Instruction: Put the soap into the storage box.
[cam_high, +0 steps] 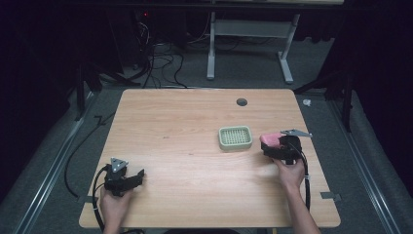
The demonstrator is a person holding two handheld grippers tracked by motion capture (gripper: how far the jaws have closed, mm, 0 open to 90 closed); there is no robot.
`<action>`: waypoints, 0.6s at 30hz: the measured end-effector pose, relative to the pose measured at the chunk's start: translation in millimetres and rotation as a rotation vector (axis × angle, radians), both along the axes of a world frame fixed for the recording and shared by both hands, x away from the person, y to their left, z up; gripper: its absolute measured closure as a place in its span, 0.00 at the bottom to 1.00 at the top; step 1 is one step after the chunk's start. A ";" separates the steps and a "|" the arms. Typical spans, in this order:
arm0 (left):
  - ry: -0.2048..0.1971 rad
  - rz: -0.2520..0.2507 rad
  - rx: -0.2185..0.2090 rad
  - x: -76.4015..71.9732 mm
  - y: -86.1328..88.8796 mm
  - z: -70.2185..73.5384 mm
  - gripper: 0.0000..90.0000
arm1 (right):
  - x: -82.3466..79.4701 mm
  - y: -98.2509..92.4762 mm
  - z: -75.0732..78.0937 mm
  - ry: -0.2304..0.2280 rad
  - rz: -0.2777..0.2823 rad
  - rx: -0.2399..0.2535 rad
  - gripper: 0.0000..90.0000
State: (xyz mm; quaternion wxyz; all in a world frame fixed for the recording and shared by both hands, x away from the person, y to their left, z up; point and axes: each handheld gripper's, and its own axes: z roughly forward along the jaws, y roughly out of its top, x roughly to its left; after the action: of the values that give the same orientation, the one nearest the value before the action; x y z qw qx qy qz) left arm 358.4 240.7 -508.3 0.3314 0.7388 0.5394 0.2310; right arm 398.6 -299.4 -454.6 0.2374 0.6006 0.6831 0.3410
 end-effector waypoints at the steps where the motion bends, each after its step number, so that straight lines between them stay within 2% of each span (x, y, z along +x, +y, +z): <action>1: 0.000 0.000 0.000 0.0 0.0 0.0 0.27 | 0.0 1.5 1.0 0.002 0.003 -0.001 0.15; 18: 0.000 0.000 0.000 0.0 0.0 0.0 0.27 | 7.4 28.7 9.2 0.000 0.048 0.012 0.15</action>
State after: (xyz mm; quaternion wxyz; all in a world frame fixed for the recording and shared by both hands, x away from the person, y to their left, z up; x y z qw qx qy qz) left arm 358.4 240.7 -508.2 0.3312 0.7390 0.5393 0.2309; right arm 406.0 -270.7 -445.4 0.2254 0.5854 0.6953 0.3507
